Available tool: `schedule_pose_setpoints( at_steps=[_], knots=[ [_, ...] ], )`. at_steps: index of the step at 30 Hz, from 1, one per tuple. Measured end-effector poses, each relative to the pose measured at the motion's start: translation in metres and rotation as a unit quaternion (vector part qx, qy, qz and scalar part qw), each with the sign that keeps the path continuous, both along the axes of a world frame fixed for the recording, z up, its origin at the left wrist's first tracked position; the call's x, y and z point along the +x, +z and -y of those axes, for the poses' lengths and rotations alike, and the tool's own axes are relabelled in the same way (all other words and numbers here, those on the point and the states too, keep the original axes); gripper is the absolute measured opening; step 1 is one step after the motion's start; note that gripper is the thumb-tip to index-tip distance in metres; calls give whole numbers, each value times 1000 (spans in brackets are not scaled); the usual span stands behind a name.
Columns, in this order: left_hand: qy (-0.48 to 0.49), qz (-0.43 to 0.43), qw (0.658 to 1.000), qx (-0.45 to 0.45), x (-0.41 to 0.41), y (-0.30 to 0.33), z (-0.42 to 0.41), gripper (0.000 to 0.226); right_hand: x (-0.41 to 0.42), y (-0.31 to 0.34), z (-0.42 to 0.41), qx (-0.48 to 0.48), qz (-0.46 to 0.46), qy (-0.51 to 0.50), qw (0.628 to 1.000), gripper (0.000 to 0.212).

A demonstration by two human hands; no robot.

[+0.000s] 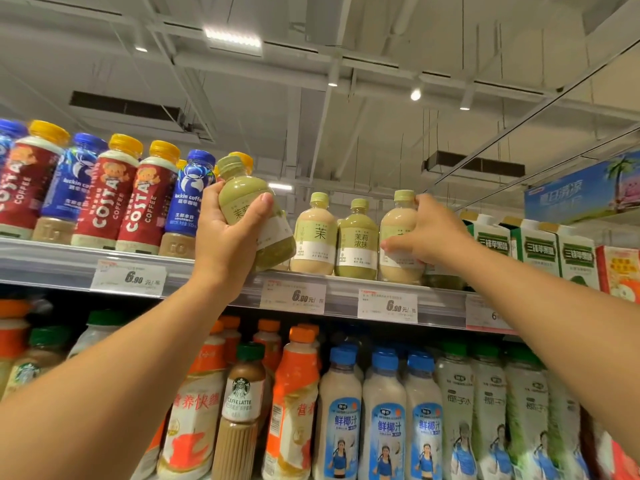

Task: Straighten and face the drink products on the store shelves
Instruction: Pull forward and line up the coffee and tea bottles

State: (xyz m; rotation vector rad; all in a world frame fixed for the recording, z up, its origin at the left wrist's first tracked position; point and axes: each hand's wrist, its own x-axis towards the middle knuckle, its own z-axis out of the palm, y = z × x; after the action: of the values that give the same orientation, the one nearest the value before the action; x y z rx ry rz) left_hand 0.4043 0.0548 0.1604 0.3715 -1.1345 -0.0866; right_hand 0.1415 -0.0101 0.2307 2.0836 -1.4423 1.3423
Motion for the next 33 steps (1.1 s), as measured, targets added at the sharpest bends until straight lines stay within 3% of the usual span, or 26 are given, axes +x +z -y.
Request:
schedule_pose_setpoints(
  at_steps=[6, 10, 14, 22, 27, 33],
  knots=[
    [-30, 2, 999, 24, 0, 0, -8, 53, 3, 18, -50, -104, 46, 125, 986, 86],
    [-57, 22, 997, 42, 15, -9, -20, 44, 45, 24, -80, -41, 76, 264, 960, 81],
    [-49, 37, 997, 43, 44, -18, -38, 36, 105, 15, -81, 25, 74, 323, 943, 73],
    [-102, 36, 990, 90, 70, -37, -46, 61, 163, -1, -49, 64, 54, 249, 965, 71],
    [-130, 33, 987, 91, 71, -37, -45, 45, 171, -5, -37, 91, 75, 229, 966, 59],
    [-137, 45, 985, 93, 74, -37, -44, 45, 181, 5, -40, 166, 11, 165, 972, 48]
  ],
)
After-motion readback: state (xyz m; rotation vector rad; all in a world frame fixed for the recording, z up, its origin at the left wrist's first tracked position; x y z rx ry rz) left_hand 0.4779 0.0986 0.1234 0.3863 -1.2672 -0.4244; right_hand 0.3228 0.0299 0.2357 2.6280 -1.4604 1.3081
